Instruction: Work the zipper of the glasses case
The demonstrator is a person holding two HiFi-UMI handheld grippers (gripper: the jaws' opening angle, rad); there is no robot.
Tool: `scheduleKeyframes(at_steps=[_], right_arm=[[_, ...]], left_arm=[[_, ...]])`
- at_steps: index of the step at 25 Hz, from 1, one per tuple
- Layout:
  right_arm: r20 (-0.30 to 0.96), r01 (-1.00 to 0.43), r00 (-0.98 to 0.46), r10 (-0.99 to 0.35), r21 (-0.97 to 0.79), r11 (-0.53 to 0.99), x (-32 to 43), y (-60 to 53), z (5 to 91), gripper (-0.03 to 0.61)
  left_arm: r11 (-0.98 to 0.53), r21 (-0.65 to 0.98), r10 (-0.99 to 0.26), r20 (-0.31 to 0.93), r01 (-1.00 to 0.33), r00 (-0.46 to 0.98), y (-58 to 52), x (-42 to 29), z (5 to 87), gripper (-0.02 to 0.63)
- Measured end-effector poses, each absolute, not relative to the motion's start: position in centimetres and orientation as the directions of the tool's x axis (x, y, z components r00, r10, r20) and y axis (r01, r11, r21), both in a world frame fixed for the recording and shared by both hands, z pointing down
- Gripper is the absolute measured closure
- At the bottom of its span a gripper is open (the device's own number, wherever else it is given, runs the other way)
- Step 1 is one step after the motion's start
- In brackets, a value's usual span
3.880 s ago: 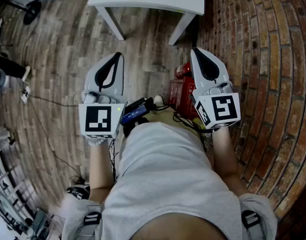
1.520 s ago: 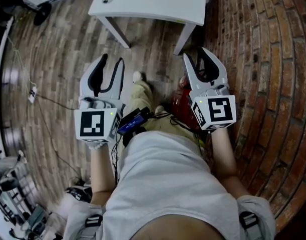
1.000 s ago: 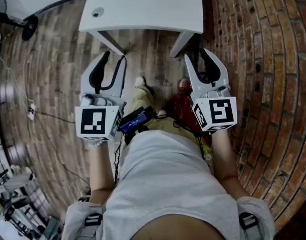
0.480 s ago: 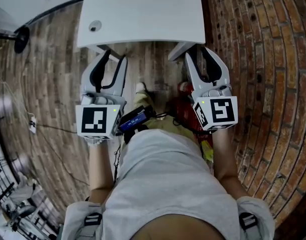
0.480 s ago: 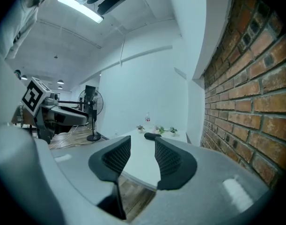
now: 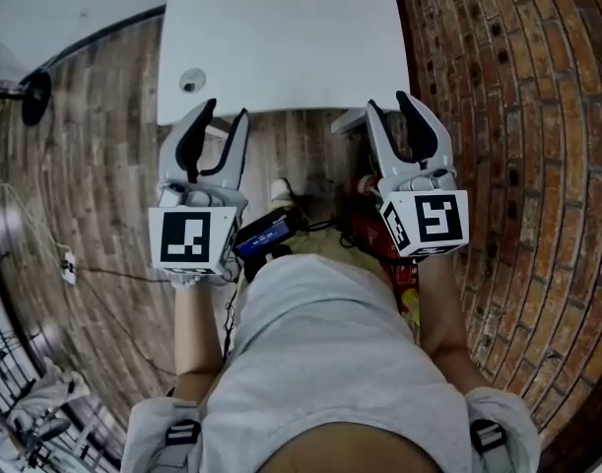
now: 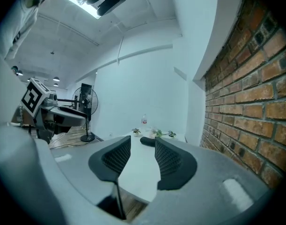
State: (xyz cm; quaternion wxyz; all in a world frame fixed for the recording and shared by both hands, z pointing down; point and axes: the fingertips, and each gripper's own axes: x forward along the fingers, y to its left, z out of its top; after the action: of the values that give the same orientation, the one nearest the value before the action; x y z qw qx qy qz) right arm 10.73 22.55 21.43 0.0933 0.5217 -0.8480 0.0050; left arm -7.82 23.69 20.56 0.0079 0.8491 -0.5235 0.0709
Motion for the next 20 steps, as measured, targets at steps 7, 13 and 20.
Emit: scheduleKeyframes(at_steps=[7,13,20], right_arm=[[0.147,-0.896,-0.418,-0.896,0.093,0.433,8.9,19.9,21.1,0.416],[0.152,-0.901,-0.407,-0.901,0.094,0.423,7.2,18.1,21.2,0.416],[0.162,-0.894,-0.420,-0.893,0.094,0.438,6.0,16.8,21.5,0.416]], left_arm=[[-0.476,-0.077,-0.875,0.143,-0.876,0.463,20.9,-9.5,21.2,0.459],[-0.503,-0.099,-0.862,0.127,-0.858,0.491,19.0,-10.8,20.5,0.456],[-0.501,-0.113,-0.864,0.131,-0.858,0.487,17.8,-11.9,20.8,0.453]])
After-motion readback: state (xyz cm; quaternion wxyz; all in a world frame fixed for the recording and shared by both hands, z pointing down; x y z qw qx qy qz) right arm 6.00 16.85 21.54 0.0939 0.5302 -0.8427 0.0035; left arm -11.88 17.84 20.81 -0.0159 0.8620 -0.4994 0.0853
